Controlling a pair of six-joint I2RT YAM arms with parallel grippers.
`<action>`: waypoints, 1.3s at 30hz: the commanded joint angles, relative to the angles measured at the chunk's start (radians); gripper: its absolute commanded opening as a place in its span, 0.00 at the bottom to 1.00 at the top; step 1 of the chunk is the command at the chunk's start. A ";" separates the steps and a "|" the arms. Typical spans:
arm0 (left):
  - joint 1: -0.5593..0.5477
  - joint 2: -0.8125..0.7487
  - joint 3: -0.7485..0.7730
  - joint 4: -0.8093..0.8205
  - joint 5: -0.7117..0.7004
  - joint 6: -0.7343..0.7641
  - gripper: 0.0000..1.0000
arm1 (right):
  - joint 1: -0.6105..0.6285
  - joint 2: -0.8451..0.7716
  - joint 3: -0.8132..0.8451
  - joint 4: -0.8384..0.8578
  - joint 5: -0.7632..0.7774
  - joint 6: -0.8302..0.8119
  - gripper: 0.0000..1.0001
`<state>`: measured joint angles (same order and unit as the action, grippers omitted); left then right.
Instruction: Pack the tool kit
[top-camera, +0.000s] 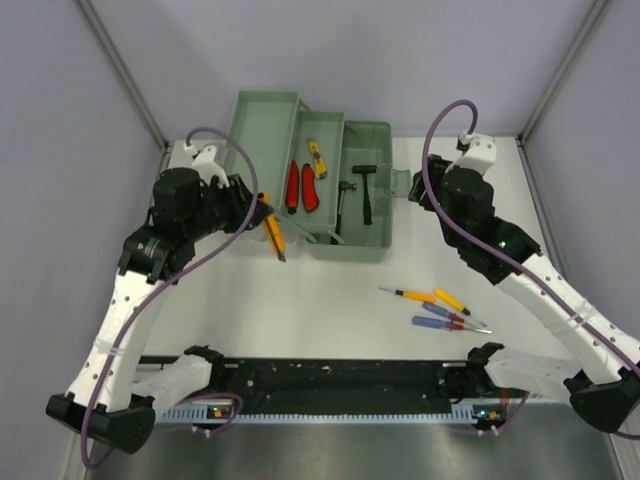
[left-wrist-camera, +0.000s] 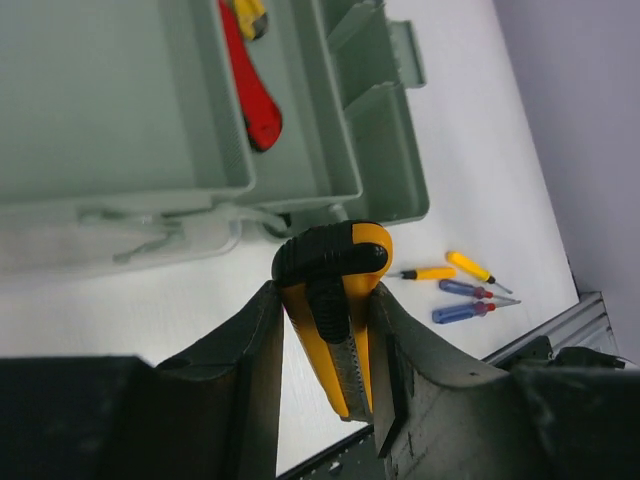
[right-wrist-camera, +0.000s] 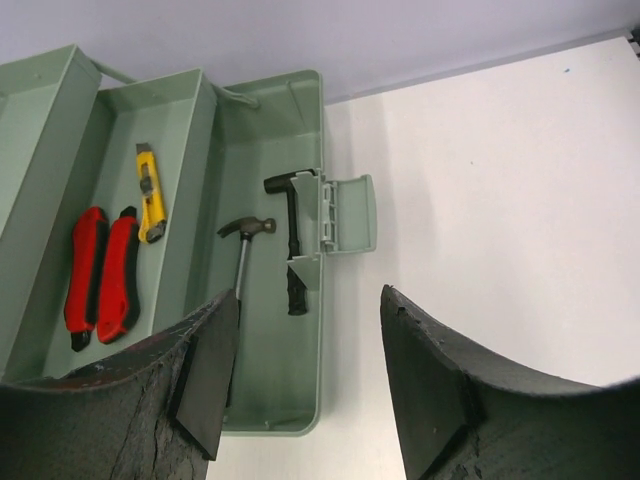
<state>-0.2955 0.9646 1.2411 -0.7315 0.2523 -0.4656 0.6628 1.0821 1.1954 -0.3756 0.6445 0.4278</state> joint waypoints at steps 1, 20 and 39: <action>-0.027 0.115 0.128 0.217 0.091 0.061 0.00 | -0.011 -0.054 -0.005 -0.028 0.043 0.025 0.58; -0.110 0.835 0.672 0.256 0.004 0.215 0.00 | -0.011 -0.099 -0.008 -0.138 0.089 0.045 0.57; -0.117 1.079 0.710 0.382 -0.022 0.249 0.00 | -0.011 -0.129 0.007 -0.269 0.116 0.114 0.56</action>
<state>-0.4114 2.0144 1.9110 -0.4641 0.2192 -0.1703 0.6624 0.9749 1.1908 -0.6140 0.7444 0.5079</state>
